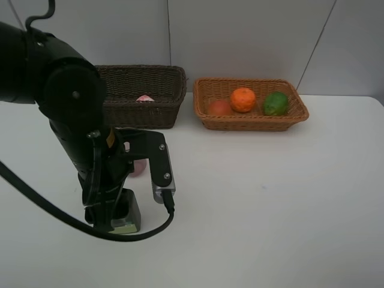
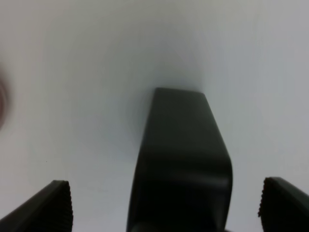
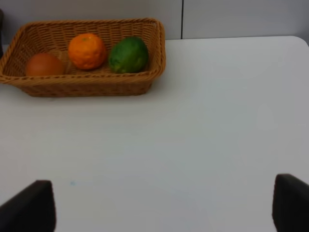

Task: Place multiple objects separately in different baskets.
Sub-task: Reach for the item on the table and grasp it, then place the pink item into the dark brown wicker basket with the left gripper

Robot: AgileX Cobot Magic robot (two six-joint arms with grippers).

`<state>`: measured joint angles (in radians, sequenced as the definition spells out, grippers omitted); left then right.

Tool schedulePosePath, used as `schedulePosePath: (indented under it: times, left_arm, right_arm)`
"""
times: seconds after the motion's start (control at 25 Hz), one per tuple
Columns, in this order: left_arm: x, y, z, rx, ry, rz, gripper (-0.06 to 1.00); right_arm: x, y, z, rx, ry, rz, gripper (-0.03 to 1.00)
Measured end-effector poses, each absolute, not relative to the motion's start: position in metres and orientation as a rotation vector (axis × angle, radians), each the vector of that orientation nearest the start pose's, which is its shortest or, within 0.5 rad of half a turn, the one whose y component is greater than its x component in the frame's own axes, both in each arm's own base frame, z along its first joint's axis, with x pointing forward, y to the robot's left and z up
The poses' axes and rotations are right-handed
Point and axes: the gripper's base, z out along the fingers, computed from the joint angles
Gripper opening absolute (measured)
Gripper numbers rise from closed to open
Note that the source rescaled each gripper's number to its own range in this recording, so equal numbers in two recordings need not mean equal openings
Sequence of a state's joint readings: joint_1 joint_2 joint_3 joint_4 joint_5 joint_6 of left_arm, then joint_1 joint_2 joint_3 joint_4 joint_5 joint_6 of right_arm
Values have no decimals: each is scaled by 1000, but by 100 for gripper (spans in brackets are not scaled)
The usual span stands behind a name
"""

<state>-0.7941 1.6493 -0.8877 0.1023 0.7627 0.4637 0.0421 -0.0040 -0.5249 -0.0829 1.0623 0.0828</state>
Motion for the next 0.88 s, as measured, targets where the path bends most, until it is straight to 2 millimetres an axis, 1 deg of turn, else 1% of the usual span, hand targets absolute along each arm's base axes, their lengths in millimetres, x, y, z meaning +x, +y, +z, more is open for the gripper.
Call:
schedulePosePath:
  times: [0.24, 0.32, 0.36, 0.44, 0.52, 0.56, 0.88]
  left_arm:
    - [202, -197, 171, 1842, 2354, 76, 99]
    - [202, -197, 170, 1842, 2353, 75, 95]
    - [202, -196, 170, 1843, 2355, 76, 90]
    - [201, -196, 169, 1845, 2356, 76, 74]
    - [201, -196, 169, 1843, 2357, 74, 51]
    - [201, -196, 169, 1842, 2357, 73, 49]
    - [201, -196, 169, 1842, 2357, 73, 50]
  right_arm:
    - [-8, -7, 284, 47, 2014, -19, 96]
    - [-8, -7, 284, 48, 2014, -18, 96]
    - [-8, -7, 284, 48, 2014, -18, 96]
    - [-8, -7, 284, 48, 2014, -18, 96]
    - [-8, -7, 284, 48, 2014, -18, 96]
    - [-8, -7, 284, 48, 2014, -18, 96]
    - [-8, -7, 284, 48, 2014, -18, 96]
